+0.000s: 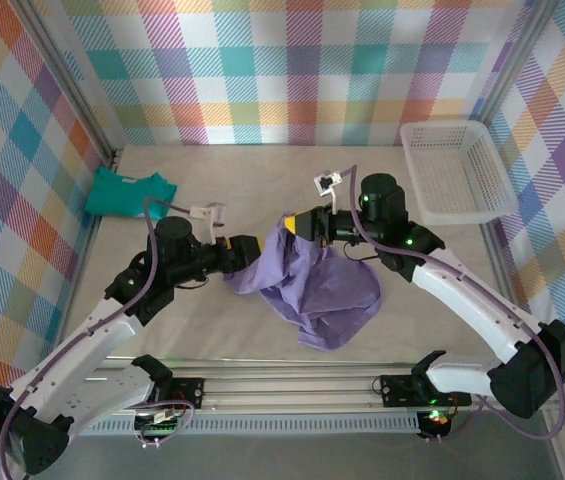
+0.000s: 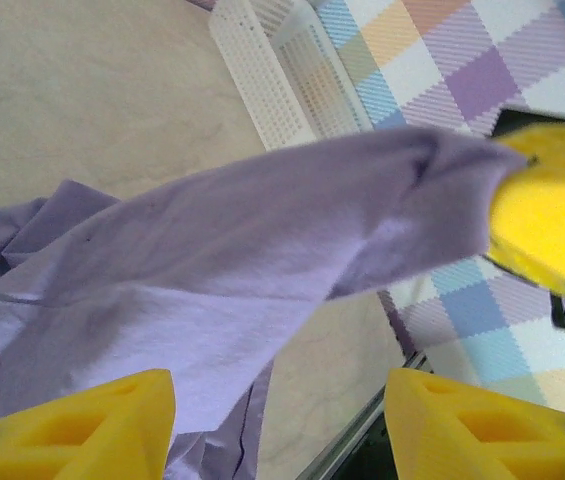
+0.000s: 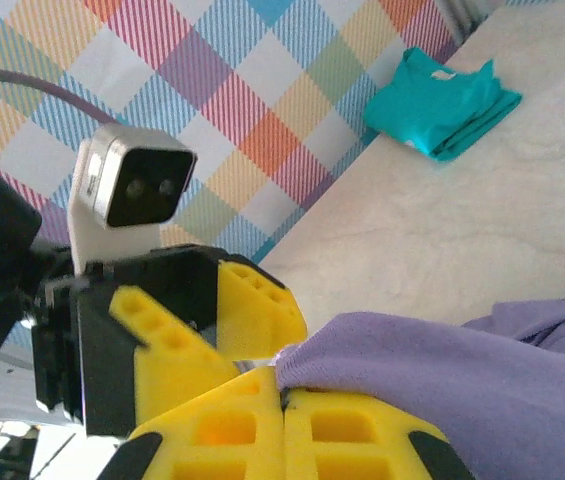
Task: Fold the inside-out t-shirt
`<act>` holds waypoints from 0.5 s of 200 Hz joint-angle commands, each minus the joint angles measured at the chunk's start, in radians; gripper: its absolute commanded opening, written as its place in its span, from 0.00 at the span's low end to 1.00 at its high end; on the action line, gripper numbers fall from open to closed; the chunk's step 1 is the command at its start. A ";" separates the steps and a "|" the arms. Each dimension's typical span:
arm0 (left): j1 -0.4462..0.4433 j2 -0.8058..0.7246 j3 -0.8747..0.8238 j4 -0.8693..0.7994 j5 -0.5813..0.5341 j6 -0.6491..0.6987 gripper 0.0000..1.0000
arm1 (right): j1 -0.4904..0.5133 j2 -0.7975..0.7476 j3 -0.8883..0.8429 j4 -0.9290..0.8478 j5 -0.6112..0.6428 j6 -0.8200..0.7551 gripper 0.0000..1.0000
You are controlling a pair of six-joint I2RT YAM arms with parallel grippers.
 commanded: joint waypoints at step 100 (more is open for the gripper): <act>-0.155 0.220 0.167 -0.084 -0.419 0.361 0.09 | -0.036 0.032 0.229 -0.149 -0.187 0.143 0.00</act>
